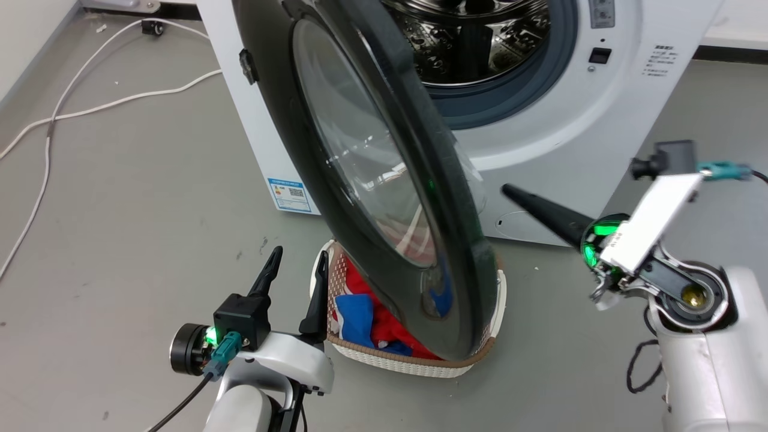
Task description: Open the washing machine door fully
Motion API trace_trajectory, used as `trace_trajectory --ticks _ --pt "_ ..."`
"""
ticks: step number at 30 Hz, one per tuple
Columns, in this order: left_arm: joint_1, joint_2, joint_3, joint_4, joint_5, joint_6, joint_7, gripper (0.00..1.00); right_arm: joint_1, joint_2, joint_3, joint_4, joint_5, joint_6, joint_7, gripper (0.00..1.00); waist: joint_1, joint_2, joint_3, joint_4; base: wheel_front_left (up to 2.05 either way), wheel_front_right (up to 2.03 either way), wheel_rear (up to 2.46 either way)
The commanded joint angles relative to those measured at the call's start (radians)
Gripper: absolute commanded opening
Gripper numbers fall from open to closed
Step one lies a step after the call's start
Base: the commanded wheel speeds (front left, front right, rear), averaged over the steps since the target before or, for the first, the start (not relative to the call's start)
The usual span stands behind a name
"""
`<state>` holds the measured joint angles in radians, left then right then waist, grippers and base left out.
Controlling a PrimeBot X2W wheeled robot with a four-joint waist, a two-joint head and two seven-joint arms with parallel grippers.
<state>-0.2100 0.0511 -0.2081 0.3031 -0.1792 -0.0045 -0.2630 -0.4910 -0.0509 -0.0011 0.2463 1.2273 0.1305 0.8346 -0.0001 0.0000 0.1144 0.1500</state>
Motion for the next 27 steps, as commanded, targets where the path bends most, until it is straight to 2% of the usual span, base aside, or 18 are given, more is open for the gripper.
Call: trace_trajectory --ticks 1,7,13,15,21,23,24,25,27 --pt "0.009 0.000 0.003 0.002 0.002 0.001 -0.003 1.00 0.025 0.000 -0.015 -0.015 -0.017 0.000 -0.039 0.00 0.0001 0.0000 -0.006 -0.008 0.00 0.00 0.00" --pt "0.029 0.006 0.013 0.009 0.001 0.003 -0.003 1.00 0.116 -0.005 -0.102 -0.067 -0.102 0.000 -0.277 0.00 0.0001 0.0000 -0.035 -0.040 0.00 0.00 0.00" --pt "0.053 0.010 0.022 0.016 -0.007 0.004 -0.003 1.00 0.280 -0.030 -0.149 -0.151 -0.241 0.000 -0.484 0.00 0.0001 0.0000 -0.067 -0.060 0.00 0.00 0.00" --pt "0.064 0.012 0.026 0.017 -0.009 0.006 -0.003 1.00 0.338 -0.056 -0.143 -0.184 -0.313 0.000 -0.546 0.00 0.0001 0.0000 -0.078 -0.066 0.00 0.00 0.00" --pt "0.094 0.019 0.036 0.020 -0.015 0.013 -0.003 1.00 0.482 -0.053 -0.106 -0.246 -0.466 0.000 -0.675 0.00 0.0001 0.0000 -0.105 -0.081 0.00 0.00 0.00" --pt "0.103 0.023 0.036 0.022 -0.016 0.012 -0.003 1.00 0.517 -0.050 -0.096 -0.269 -0.521 0.000 -0.710 0.61 0.0001 0.0000 -0.113 -0.082 0.00 0.00 0.00" --pt "0.105 0.024 0.036 0.023 -0.017 0.012 -0.003 1.00 0.533 -0.046 -0.090 -0.278 -0.542 0.000 -0.726 0.97 0.0001 0.0000 -0.116 -0.083 0.00 0.00 0.00" --pt "0.108 0.025 0.036 0.024 -0.017 0.012 -0.003 1.00 0.546 -0.045 -0.087 -0.286 -0.575 0.000 -0.743 1.00 0.0001 0.0000 -0.118 -0.085 0.00 0.00 0.00" --pt "0.114 0.026 0.036 0.024 -0.017 0.014 -0.003 1.00 0.563 -0.043 -0.083 -0.305 -0.629 0.000 -0.779 1.00 0.0001 0.0000 -0.121 -0.088 0.00 0.00 0.00"
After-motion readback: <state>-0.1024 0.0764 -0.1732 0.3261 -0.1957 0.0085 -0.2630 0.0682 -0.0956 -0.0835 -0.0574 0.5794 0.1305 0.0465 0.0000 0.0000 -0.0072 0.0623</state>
